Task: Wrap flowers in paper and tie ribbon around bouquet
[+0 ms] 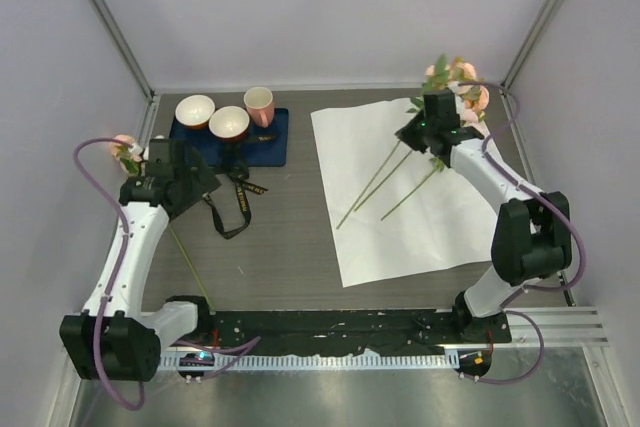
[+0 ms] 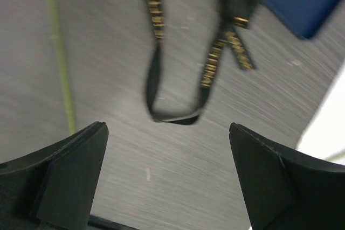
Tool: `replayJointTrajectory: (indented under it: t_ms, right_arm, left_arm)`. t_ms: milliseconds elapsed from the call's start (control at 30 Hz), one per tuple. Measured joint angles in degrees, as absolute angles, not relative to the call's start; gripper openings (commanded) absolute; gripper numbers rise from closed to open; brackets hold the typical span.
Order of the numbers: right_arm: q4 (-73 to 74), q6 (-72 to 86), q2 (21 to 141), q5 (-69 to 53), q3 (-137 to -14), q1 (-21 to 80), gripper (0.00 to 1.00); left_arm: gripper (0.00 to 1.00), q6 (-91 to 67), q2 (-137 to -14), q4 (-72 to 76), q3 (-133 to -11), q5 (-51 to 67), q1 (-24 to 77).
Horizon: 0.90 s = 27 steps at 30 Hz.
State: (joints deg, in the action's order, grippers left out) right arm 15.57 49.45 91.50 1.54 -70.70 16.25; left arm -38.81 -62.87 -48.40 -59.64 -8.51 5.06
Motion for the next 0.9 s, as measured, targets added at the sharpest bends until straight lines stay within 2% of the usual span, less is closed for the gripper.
replayJointTrajectory:
  t_ms: [167, 300, 700, 800, 900]
  right_arm:
    - [18.7, 46.1, 97.6, 4.7, -71.9, 5.5, 0.0]
    - [21.2, 42.7, 104.6, 5.9, -75.6, 2.4, 0.0]
    - [21.7, 37.0, 115.9, 6.9, -83.3, 1.4, 0.0]
    - [21.8, 36.1, 117.0, 7.5, -84.0, 1.4, 0.06]
    - [21.9, 35.7, 117.9, 7.7, -85.0, 1.4, 0.24]
  left_arm:
    - [1.0, -38.6, -62.0, -51.1, -56.3, -13.1, -6.5]
    - [1.0, -38.5, -60.5, -51.7, -53.6, -15.2, -11.9]
    - [1.0, -38.5, -60.0, -51.1, -50.6, -15.2, -13.8]
    - [1.0, -38.5, -60.5, -50.9, -50.6, -15.3, -13.8]
    - [1.0, -38.8, -62.7, -50.9, -50.7, -16.2, -13.9]
